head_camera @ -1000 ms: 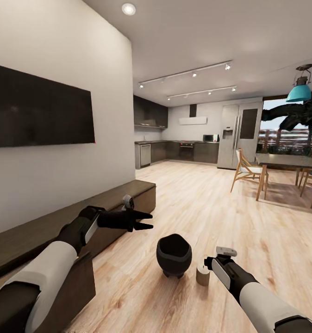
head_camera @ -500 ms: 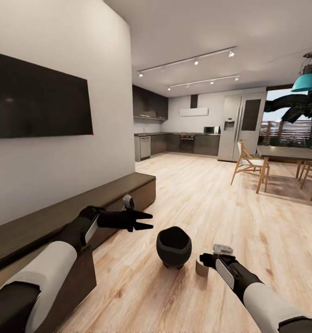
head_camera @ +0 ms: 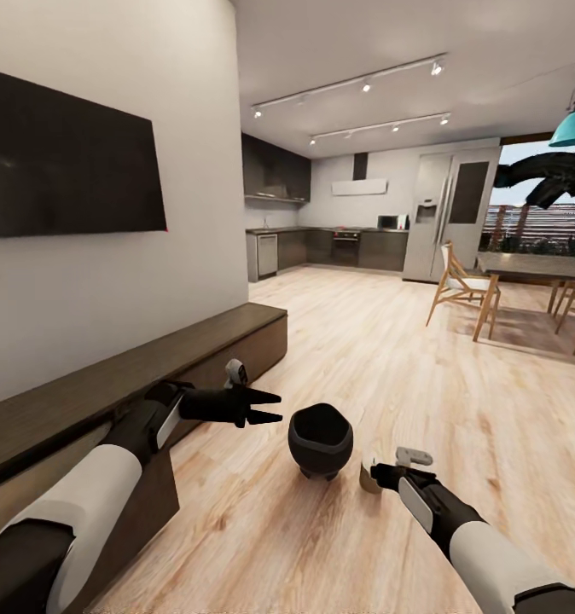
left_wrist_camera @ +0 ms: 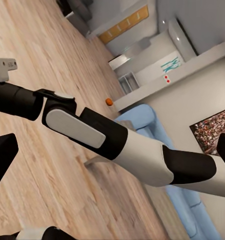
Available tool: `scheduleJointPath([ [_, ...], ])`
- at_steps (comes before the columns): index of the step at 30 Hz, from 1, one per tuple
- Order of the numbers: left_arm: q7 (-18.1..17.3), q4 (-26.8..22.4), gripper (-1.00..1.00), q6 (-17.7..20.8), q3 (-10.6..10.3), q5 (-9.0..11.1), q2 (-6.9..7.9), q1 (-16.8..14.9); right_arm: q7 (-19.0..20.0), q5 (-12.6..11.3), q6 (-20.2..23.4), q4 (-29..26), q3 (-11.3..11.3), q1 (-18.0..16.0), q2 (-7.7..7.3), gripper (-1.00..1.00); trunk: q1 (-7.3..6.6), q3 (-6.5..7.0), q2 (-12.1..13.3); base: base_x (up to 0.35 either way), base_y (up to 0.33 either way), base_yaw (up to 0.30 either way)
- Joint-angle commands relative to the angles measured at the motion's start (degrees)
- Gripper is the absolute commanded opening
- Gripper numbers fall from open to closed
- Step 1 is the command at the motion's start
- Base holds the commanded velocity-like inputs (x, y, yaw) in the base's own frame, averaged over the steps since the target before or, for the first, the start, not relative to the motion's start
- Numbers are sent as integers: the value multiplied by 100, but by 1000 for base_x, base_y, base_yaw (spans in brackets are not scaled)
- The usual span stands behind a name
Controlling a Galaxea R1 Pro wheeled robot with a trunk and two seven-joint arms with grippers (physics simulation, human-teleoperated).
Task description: Place each of the two pumpkins and all three candles from the living room inside a cabinet in the living room (use any cabinet), then make sure every cabinet is closed, and position the cauldron so it is next to a table in the living room.
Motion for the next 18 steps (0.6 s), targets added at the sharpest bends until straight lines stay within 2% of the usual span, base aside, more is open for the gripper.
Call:
scheduleJointPath([
  [1, -8, 0, 100, 61, -36, 44, 8, -5, -51, -48, 28, -14, 9, -2, -6, 100, 1, -29, -5, 0, 0, 0],
  [3, -8, 0, 100, 61, -36, 44, 7, -5, -151, -24, 27, -18, -110, -2, 8, 100, 6, -74, -8, 0, 0, 0],
  [4, -8, 0, 100, 61, -36, 46, 8, -5, -326, -11, 26, -18, -158, -2, 16, 100, 9, -96, -9, 0, 0, 0],
  [6, -8, 0, 100, 61, -35, 48, 8, -5, -610, 1, 14, -21, -195, -2, 27, 100, 14, -140, -12, 0, 0, 0],
  [11, -8, 0, 100, 61, -36, 45, 7, -5, -855, -28, -13, -29, -233, -2, 14, 100, 27, -251, -18, 0, 0, 0],
  [14, -8, 0, 100, 61, -35, 44, 8, -5, -804, -43, -15, -29, -244, 5, 2, 100, 34, -317, -22, 0, 0, 0],
  [18, -8, 0, 100, 61, -34, 48, 8, -5, -433, -48, -17, -31, -261, 22, -14, 100, 45, -406, -28, 0, 0, 0],
])
